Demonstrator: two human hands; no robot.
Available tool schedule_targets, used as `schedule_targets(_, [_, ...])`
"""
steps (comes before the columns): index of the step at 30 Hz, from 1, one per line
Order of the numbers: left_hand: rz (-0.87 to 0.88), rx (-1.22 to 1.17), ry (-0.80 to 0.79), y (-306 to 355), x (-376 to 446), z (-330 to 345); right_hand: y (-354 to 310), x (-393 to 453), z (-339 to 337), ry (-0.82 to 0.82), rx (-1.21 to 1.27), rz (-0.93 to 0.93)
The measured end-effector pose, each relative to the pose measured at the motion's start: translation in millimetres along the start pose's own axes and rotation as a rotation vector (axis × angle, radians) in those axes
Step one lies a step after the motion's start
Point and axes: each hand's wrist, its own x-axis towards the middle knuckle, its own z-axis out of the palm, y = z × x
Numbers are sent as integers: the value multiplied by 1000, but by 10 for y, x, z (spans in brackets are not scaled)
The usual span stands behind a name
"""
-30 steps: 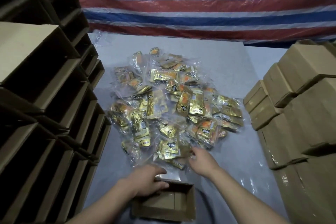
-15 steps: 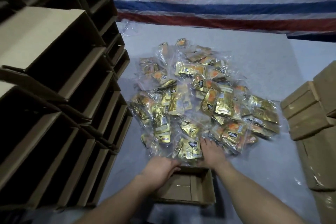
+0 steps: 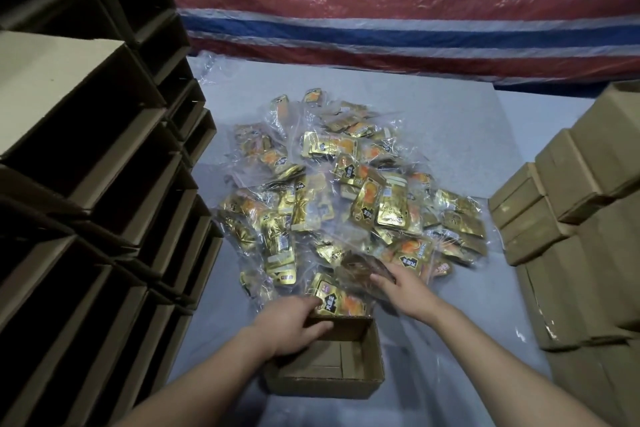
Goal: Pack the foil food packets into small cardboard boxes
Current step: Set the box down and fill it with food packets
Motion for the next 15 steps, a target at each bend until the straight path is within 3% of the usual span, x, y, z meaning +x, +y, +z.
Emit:
schedule_targets(5, [-112, -302, 93, 74, 45, -230, -278, -171, -150, 115, 237, 53])
schedule_targets(8, [-89, -599, 254, 208, 146, -532, -556, -285, -231, 151, 436, 72])
schedule_targets(11, [-28, -871, 288, 421, 240, -830, -840, -415, -255, 161, 739, 33])
schedule_targets(15, [1, -1015, 353, 640, 240, -967, -1120, -464, -184, 256, 1008, 7])
